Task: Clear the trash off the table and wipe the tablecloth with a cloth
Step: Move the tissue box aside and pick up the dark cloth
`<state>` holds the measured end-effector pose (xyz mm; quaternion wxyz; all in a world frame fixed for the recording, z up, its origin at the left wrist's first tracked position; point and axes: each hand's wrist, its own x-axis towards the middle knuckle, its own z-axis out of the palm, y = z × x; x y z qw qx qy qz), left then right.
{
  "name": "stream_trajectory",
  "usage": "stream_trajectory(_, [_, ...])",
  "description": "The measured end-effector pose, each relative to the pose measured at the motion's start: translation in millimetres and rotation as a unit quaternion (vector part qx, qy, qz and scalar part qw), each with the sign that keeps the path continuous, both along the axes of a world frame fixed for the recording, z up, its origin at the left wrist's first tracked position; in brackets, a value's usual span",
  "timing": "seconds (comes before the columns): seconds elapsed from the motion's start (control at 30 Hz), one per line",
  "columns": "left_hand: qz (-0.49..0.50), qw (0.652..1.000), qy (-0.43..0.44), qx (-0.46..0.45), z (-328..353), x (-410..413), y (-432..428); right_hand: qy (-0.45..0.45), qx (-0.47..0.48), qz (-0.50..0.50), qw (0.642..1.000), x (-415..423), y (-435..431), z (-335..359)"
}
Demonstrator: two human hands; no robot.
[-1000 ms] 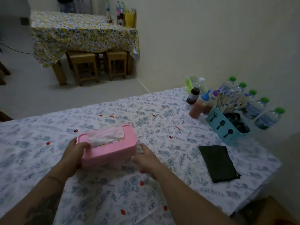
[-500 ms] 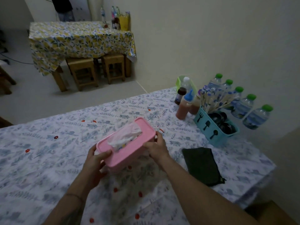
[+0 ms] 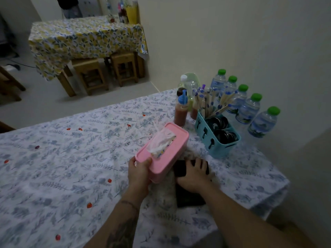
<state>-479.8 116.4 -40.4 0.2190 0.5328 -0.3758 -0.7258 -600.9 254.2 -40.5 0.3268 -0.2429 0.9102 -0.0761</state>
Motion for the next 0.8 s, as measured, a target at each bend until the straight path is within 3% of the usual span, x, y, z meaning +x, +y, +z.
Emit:
stream_trajectory(0.13, [0.012,0.999,-0.030,-0.009,-3,-13,12,0.013,0.011,0.002,1.000,11,10,-24])
stream_trajectory(0.43, [-0.020,0.997,-0.070,-0.027,0,-31,16,0.174,-0.024,0.029,0.984,-9,54,-35])
stream_trajectory(0.67, [-0.088,0.989,-0.103,-0.055,7,-43,27,0.165,-0.070,0.014,0.984,-9,54,-35])
stream_trajectory(0.8, [-0.196,0.976,-0.096,-0.026,16,-29,24,0.156,-0.051,0.059,0.985,2,57,-34])
